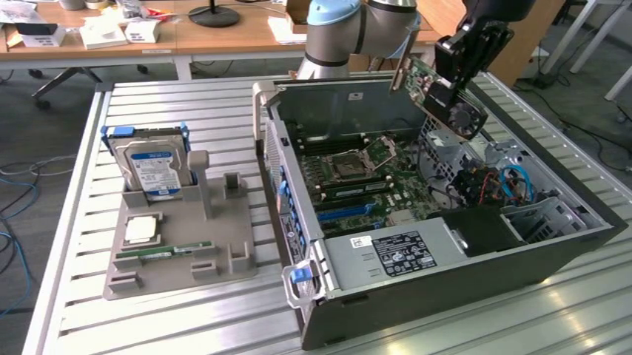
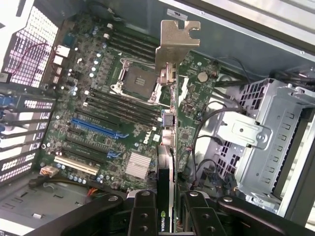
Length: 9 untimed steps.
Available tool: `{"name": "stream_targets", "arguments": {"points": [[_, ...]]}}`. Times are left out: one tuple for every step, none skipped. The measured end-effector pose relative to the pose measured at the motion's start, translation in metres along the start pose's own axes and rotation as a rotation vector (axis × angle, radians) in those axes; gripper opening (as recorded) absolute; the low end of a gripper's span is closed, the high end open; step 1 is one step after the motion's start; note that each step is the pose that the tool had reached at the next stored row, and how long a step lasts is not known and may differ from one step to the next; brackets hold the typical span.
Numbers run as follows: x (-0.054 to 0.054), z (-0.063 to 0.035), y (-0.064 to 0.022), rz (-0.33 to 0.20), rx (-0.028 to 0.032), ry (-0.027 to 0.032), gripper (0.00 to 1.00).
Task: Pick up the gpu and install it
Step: 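Insert the gpu into the slot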
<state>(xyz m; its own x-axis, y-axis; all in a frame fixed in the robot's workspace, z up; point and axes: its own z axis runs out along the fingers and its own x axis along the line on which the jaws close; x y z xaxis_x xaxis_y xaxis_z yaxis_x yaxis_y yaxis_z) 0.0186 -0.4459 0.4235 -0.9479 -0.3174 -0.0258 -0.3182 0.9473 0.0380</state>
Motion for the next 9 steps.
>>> {"name": "stream_targets", "arguments": {"points": [[0.0000,0.0000,0.0000,-0.009,-0.0002,0.0004,0.26],[0.0000,0.0000,0.0001,-0.018,-0.0004,0.0007,0.26],[-0.0001,0.0001,0.0002,-0.027,-0.0006,0.0011,0.26],[-0.0001,0.0001,0.0002,-0.036,-0.0009,0.0014,0.26],[-0.0001,0.0002,0.0003,-0.046,-0.0011,0.0017,0.26],[-0.0001,0.0002,0.0003,-0.055,-0.0013,0.0021,0.26],[-0.0001,0.0002,0.0004,-0.064,-0.0016,0.0025,0.26],[-0.0001,0.0003,0.0004,-0.075,-0.0019,0.0028,0.26],[-0.0002,0.0003,0.0004,-0.085,-0.0021,0.0032,0.26]]}}
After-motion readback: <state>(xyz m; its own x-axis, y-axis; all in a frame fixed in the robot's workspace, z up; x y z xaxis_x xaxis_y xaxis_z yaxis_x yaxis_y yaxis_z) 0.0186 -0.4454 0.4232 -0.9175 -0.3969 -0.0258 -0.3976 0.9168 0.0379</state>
